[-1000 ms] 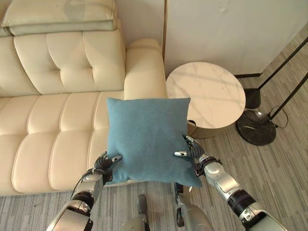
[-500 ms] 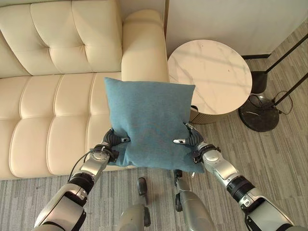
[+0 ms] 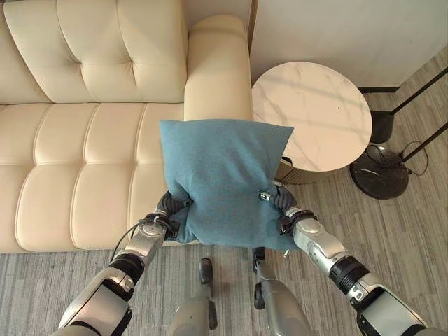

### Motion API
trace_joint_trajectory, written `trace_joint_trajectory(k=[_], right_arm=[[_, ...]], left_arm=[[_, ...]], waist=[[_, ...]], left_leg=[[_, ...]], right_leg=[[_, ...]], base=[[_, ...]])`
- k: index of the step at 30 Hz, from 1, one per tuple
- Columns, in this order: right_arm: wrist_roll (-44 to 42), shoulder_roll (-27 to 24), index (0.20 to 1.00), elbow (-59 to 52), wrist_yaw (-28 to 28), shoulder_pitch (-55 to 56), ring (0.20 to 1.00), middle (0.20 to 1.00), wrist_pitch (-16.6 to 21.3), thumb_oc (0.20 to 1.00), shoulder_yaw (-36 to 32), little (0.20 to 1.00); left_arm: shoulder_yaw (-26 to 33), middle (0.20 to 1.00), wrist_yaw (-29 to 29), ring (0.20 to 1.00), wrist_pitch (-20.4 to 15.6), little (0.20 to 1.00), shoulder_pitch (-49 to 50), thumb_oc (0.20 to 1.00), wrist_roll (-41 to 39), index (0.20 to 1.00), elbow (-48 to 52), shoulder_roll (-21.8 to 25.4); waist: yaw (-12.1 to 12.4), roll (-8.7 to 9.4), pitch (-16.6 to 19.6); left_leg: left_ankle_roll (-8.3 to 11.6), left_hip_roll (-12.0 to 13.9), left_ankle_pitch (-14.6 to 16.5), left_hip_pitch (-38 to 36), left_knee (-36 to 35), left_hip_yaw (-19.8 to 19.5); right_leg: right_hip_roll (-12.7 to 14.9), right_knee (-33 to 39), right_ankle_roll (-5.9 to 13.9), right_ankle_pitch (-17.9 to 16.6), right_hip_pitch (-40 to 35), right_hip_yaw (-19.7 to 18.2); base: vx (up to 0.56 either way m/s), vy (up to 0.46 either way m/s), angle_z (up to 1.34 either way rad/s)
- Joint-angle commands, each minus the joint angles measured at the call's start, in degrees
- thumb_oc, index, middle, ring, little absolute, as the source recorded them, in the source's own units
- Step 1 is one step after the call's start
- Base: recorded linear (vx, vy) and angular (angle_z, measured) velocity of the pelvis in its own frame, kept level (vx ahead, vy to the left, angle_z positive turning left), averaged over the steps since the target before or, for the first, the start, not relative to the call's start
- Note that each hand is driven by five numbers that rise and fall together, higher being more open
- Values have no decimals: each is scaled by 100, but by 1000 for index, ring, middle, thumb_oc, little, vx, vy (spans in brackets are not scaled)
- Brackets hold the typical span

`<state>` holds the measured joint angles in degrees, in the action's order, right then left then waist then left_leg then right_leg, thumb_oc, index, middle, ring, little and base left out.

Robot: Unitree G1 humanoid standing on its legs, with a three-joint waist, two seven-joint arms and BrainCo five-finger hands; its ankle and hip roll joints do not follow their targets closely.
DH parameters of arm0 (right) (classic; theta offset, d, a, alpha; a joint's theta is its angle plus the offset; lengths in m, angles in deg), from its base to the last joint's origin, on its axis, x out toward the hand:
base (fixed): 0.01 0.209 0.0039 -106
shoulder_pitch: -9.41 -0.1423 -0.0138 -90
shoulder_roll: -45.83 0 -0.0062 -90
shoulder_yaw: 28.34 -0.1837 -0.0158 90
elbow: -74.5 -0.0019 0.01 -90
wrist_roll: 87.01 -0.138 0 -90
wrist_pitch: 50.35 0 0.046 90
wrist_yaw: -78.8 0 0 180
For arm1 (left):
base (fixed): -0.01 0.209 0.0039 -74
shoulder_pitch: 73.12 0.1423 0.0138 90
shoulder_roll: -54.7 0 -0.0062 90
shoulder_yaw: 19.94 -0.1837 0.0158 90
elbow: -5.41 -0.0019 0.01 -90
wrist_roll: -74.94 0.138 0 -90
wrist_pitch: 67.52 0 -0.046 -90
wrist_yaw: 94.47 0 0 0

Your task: Pick up all the scattered cushions and arrange them neatly on the sofa.

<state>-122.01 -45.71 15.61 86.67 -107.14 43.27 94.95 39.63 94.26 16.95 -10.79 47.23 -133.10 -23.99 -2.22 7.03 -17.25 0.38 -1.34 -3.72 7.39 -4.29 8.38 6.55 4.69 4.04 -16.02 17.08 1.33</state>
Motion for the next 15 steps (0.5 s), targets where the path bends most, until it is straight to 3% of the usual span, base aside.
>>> trace_joint_trajectory(k=[1, 7, 15], right_arm=[[-98, 1122, 200, -383, -409, -419, 200, 200, 193, 200, 982, 200], [242, 1023, 200, -650, -201, -369, 200, 200, 321, 200, 827, 200], [620, 689, 200, -1883, -187, -161, 200, 200, 432, 200, 689, 200]], left_arm=[[-784, 200, -245, 200, -464, 200, -420, 200, -89, 200, 764, -1921], [-571, 200, 72, 200, -629, 200, -255, 200, 81, 200, 1528, -1691], [-268, 200, 206, 200, -699, 200, 232, 200, 536, 200, 2665, -1211]], waist=[[5, -170, -256], [71, -162, -258], [133, -107, -27]], left_leg=[[28, 242, 575, 334, 382, -166], [24, 227, 576, 315, 371, -213], [-48, 184, 635, 196, 329, -210]], right_leg=[[183, -655, 219, 1520, -364, -95], [184, -643, 217, 1533, -391, -68], [198, -579, 264, 1542, -534, -90]], base=[[-18, -34, 2], [-15, -23, 3], [-7, 15, 1]])
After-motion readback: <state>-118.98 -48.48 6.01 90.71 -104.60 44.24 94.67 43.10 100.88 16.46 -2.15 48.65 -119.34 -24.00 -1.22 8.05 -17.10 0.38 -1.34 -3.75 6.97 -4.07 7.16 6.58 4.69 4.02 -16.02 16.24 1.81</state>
